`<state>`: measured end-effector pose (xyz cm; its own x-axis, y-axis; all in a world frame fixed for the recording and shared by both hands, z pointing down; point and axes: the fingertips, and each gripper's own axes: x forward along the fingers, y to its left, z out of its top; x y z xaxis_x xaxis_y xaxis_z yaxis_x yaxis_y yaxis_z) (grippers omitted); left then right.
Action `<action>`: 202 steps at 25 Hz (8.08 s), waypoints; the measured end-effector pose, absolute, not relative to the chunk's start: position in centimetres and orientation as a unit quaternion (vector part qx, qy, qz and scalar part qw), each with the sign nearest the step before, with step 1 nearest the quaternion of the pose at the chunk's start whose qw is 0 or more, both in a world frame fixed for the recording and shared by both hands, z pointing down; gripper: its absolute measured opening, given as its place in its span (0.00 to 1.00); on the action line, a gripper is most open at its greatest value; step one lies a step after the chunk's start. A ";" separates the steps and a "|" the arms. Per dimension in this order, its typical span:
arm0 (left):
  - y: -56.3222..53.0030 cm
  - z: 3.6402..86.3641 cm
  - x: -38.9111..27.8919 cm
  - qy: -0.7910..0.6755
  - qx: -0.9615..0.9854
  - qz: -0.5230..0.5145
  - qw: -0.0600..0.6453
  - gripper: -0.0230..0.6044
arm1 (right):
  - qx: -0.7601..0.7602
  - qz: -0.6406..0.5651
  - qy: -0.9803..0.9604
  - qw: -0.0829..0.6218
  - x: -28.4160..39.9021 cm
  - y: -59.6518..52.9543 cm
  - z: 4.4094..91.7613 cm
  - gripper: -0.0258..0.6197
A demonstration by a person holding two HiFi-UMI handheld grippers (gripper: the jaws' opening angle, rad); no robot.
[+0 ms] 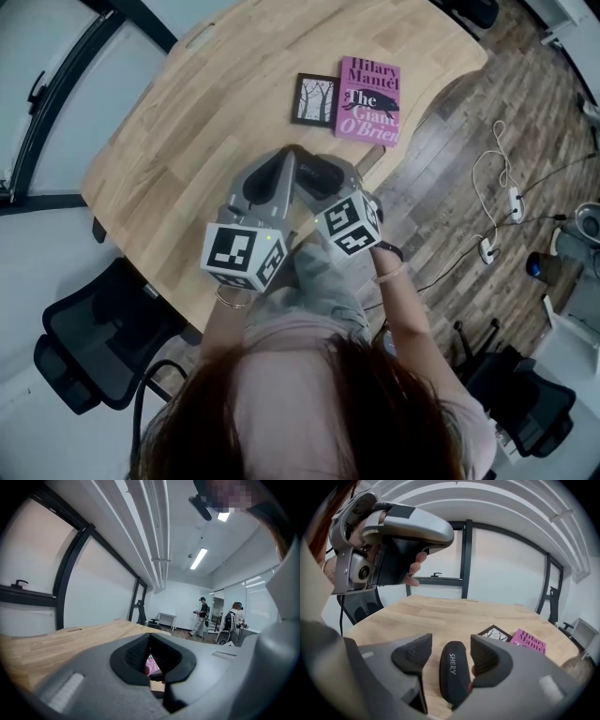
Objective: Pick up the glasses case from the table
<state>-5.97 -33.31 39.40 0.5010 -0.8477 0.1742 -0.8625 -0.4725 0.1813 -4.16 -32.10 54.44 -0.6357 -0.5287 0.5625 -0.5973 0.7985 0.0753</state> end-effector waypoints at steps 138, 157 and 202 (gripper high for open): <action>-12.2 31.8 -5.7 -0.443 0.896 0.001 0.043 0.05 | 0.538 0.046 -0.835 0.104 3.7 -14.3 38.9 0.57; -4.5 30.2 -6.6 -0.435 0.900 -0.011 0.017 0.05 | 0.551 0.014 -0.832 0.063 3.1 -6.1 35.5 0.57; -2.7 29.5 -7.0 -0.420 0.907 -0.022 0.013 0.05 | 0.581 -0.039 -0.813 0.017 2.8 -2.2 30.6 0.57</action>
